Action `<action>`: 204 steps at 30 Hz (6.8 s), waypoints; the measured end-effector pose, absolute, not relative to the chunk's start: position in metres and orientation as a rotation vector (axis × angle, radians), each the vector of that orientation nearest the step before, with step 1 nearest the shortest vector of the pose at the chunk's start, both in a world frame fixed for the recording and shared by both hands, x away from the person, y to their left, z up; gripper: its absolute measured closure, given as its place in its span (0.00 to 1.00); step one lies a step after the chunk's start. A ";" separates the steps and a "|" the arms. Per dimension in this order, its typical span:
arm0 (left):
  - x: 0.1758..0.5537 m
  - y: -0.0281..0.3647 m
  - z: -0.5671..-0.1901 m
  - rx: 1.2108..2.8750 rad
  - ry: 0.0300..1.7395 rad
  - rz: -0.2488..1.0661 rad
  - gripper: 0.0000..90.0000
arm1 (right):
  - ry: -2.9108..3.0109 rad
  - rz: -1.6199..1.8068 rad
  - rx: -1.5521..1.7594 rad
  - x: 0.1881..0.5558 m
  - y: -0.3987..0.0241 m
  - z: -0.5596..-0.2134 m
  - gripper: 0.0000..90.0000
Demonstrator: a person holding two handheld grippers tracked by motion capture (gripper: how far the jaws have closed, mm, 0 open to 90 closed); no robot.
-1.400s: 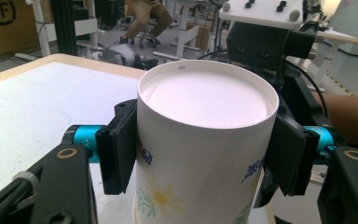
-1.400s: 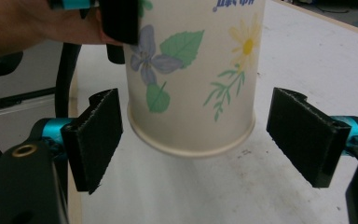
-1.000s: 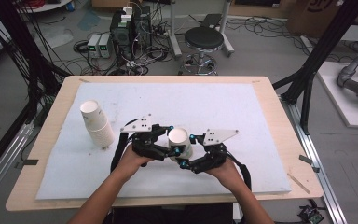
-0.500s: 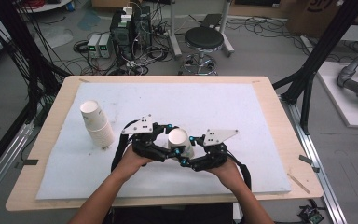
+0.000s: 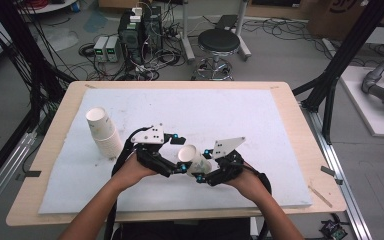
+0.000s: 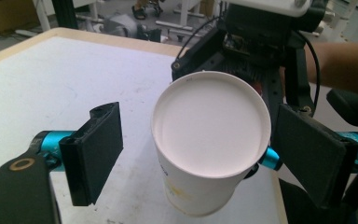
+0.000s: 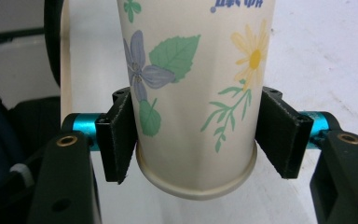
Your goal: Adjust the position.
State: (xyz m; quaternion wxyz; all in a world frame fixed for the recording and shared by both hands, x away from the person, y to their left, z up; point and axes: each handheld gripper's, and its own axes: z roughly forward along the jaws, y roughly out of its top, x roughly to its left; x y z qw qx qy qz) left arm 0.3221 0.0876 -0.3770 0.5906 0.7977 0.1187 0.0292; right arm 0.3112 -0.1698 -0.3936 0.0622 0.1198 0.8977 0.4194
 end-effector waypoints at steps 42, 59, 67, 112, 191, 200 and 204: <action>0.321 0.082 -0.380 2.054 0.128 -0.012 0.41 | 2.933 0.651 0.064 0.311 -0.135 -0.361 0.36; 0.319 0.106 -0.388 1.808 0.213 0.011 0.41 | 2.700 1.288 0.376 0.303 -0.192 -0.362 0.21; 0.316 0.108 -0.396 1.758 0.228 0.037 0.41 | 2.566 1.402 0.450 0.296 -0.207 -0.387 0.21; 0.311 0.101 -0.409 1.607 0.156 -0.072 0.41 | 2.490 1.835 0.346 0.299 -0.205 -0.405 0.34; 0.319 0.072 -0.398 2.214 0.101 0.048 0.41 | 2.942 0.651 0.033 0.316 -0.120 -0.338 0.38; 0.320 0.074 -0.397 2.153 0.138 0.042 0.39 | 2.869 0.820 0.092 0.318 -0.125 -0.328 0.23; 0.321 0.080 -0.401 2.112 0.200 0.049 0.39 | 2.804 0.987 0.180 0.316 -0.141 -0.320 0.22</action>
